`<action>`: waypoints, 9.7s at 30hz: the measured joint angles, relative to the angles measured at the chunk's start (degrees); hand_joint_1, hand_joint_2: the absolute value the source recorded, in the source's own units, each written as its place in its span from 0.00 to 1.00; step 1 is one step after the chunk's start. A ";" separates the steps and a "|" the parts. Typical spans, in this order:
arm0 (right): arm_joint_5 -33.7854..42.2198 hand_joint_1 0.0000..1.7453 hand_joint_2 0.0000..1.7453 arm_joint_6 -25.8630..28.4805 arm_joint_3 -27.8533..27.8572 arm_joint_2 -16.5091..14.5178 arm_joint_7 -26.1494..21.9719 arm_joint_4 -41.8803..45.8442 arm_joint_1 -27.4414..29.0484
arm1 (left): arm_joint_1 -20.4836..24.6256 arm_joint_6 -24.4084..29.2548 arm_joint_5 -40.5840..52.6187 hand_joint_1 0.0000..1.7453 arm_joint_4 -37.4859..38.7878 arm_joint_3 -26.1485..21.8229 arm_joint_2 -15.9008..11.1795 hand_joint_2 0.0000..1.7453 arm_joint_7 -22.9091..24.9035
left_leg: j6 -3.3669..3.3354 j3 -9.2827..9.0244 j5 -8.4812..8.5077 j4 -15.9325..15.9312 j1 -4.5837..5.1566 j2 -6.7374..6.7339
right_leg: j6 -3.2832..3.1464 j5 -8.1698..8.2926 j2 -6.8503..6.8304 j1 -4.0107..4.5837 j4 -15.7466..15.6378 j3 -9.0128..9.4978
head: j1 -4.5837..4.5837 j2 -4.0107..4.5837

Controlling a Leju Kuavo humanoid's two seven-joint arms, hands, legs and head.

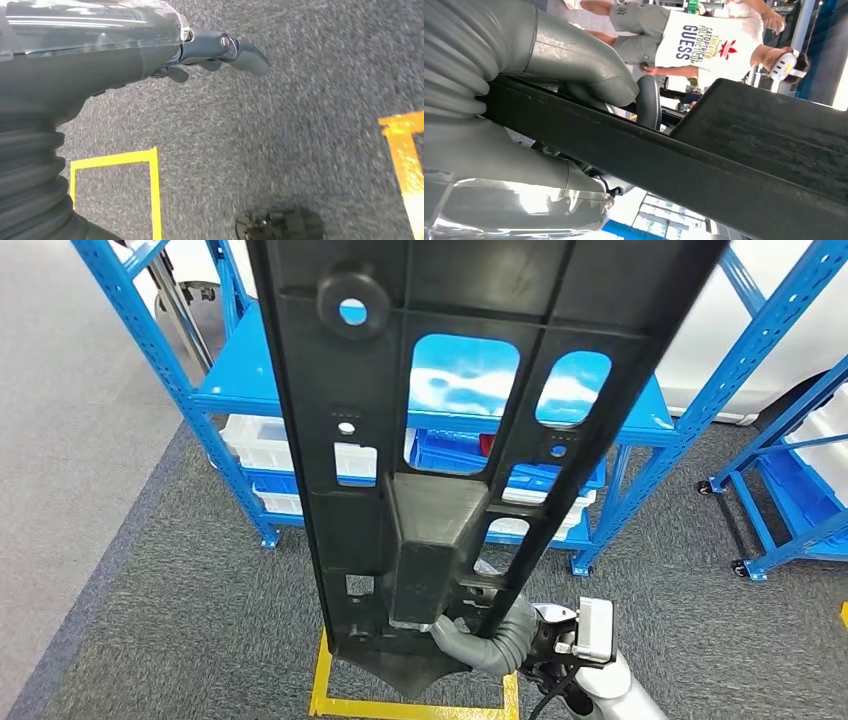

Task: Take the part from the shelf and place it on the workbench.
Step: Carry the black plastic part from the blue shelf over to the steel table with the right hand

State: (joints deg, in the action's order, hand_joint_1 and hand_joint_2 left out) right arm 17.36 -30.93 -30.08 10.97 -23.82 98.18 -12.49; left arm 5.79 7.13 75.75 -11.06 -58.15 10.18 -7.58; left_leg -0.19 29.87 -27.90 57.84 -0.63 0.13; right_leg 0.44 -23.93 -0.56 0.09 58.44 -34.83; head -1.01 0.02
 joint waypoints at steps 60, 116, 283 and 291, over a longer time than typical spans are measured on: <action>5.61 1.00 1.00 0.73 -0.43 0.24 1.56 -1.29 -4.34 | -0.44 1.16 0.16 0.00 0.00 0.01 0.01 1.00 0.42 | 0.54 1.97 1.33 0.27 -0.10 2.71 | -0.16 -0.71 5.51 -0.57 -0.09 0.49 | -0.01 0.00; 4.34 1.00 1.00 1.44 -1.05 0.90 0.54 -0.48 -2.92 | 0.25 0.93 0.84 0.00 0.02 -0.09 -0.17 1.00 0.21 | 2.06 6.96 -2.86 11.54 -0.45 -0.02 | -2.14 -0.47 4.48 -0.27 -0.64 0.48 | 0.00 0.00; 3.52 1.00 1.00 0.12 6.88 -1.02 -1.02 1.52 3.84 | -0.33 2.72 -0.77 0.00 0.02 -3.86 0.06 1.00 3.66 | -1.42 1.82 0.62 -0.24 -0.14 -2.34 | 1.44 -7.68 0.79 -0.58 15.93 -8.39 | 0.00 0.00; 4.09 1.00 1.00 0.04 6.69 -0.71 -1.19 1.88 5.64 | -0.48 2.32 -0.67 0.00 0.02 -3.86 -0.09 1.00 6.58 | 0.28 0.08 -1.15 -0.32 0.50 -6.29 | -1.03 -1.37 -2.10 0.77 -0.77 0.03 | 0.00 0.00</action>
State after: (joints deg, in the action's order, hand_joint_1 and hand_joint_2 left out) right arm 21.45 -30.89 -23.38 10.26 -25.01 100.06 -6.86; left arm 5.31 9.45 75.08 -11.04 -62.01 10.09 -1.00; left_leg 0.10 29.95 -29.05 57.52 -0.13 -6.16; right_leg -0.59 -25.30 -2.66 0.86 57.67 -34.80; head -1.01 0.02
